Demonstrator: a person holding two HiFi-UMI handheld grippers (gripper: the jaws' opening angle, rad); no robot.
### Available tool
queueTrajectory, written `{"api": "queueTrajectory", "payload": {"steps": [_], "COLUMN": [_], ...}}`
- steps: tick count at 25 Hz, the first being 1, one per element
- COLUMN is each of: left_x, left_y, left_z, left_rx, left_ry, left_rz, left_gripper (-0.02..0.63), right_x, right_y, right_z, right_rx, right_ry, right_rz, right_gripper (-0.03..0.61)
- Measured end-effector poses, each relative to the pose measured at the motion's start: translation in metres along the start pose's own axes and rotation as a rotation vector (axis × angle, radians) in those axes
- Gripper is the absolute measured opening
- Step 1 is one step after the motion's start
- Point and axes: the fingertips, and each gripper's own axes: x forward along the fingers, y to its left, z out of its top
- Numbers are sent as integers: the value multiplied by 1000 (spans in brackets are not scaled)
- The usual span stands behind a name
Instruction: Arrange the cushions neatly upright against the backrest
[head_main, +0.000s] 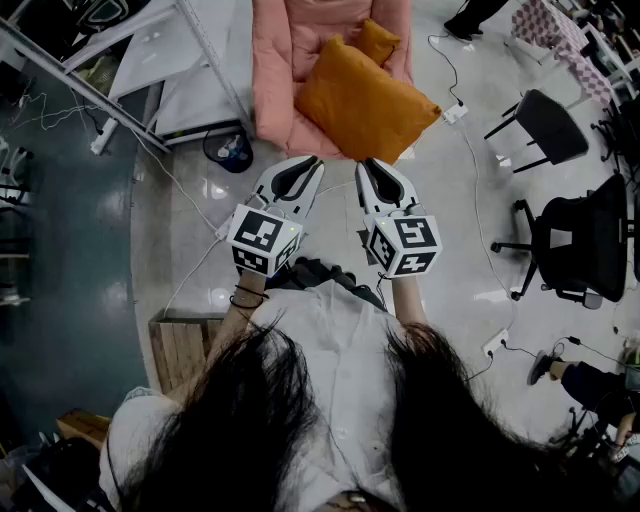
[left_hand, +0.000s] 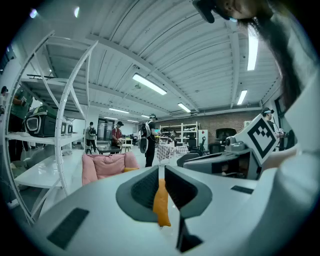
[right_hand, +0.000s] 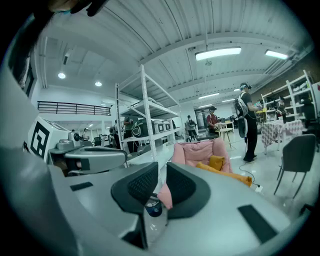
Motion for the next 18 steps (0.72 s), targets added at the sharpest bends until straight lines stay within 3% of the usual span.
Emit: {"api": "queueTrajectory", "payload": {"steps": [18], "left_x": [-13], "left_y": [26], "left_z": [-16], "left_rx": [1], "left_ry": [28], "left_rz": [-37], "left_gripper": [49], "right_x": [15], "right_y": [16], "right_z": [-19], "right_rx": [17], "right_ry": [24], "right_rz": [-30], "right_gripper": [64]}}
